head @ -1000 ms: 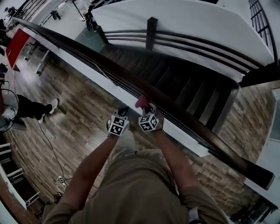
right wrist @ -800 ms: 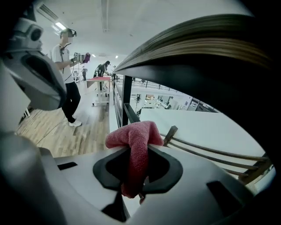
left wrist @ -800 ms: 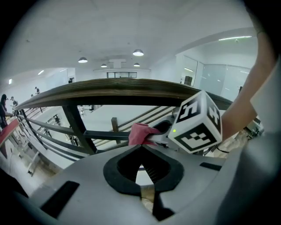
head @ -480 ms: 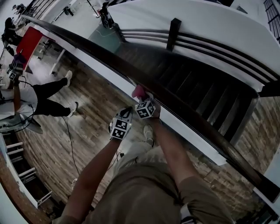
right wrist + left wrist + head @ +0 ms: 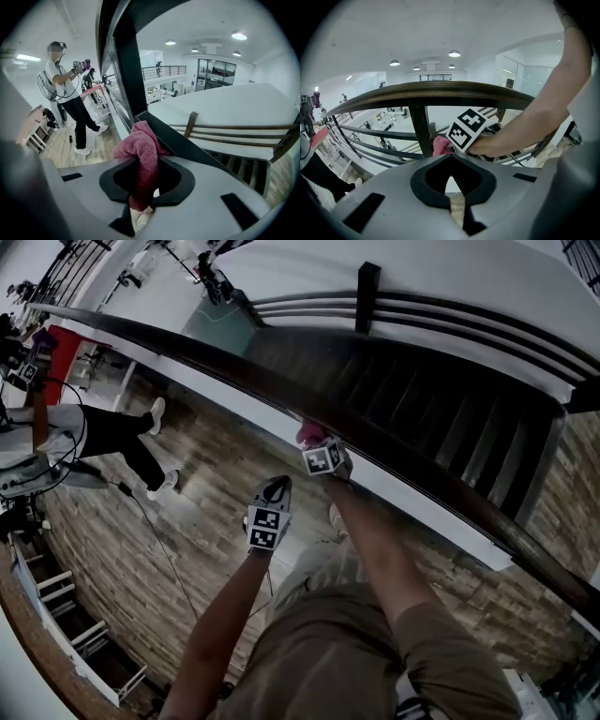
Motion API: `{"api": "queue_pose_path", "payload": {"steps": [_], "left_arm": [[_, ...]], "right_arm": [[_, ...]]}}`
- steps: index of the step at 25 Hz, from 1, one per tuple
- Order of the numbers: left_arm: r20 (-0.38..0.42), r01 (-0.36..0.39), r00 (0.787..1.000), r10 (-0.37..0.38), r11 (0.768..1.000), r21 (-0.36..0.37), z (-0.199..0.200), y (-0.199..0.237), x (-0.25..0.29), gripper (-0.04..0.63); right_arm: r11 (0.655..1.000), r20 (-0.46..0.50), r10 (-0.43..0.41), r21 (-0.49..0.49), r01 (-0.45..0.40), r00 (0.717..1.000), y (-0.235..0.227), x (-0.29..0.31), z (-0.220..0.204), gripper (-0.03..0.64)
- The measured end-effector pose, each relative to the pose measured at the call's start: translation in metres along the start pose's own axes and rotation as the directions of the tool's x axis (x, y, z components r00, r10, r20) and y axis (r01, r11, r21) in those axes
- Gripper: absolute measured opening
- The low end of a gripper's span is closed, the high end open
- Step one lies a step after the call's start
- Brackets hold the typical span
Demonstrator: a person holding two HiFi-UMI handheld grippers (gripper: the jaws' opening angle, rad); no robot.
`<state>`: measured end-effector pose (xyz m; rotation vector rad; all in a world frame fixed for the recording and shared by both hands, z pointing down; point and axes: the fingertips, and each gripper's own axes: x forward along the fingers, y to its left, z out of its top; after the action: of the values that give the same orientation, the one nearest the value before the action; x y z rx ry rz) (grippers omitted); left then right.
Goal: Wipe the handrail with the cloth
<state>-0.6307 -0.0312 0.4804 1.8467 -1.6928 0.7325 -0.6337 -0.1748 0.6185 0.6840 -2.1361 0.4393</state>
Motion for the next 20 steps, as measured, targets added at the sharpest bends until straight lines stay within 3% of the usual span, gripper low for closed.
{"api": "queue_pose_path", "payload": {"steps": [5, 12, 16, 20], "left_arm": [[0.038, 0.052, 0.998, -0.051, 0.998, -0.027, 0.005, -0.027, 0.003, 0.017], [0.105, 0.095, 0.990, -0.092, 0.995, -0.027, 0.015, -0.077, 0.008, 0.017], [0.093, 0.121, 0.989, -0.118, 0.992, -0.028, 0.003, -0.103, 0.010, 0.017], [0.056, 0.156, 0.986, -0.158, 0.987, 0.029, -0.003, -0.152, 0.020, 0.017]], "right_arm": [[0.995, 0.005, -0.092, -0.045, 0.092, 0.996, -0.039, -0.037, -0.043, 0.075], [0.982, -0.018, -0.186, 0.027, 0.187, 0.982, -0.087, -0.089, -0.096, 0.075], [0.977, 0.004, -0.208, 0.039, 0.208, 0.978, -0.106, -0.112, -0.111, 0.075], [0.974, 0.031, -0.221, 0.051, 0.219, 0.975, -0.134, -0.146, -0.142, 0.075]]}}
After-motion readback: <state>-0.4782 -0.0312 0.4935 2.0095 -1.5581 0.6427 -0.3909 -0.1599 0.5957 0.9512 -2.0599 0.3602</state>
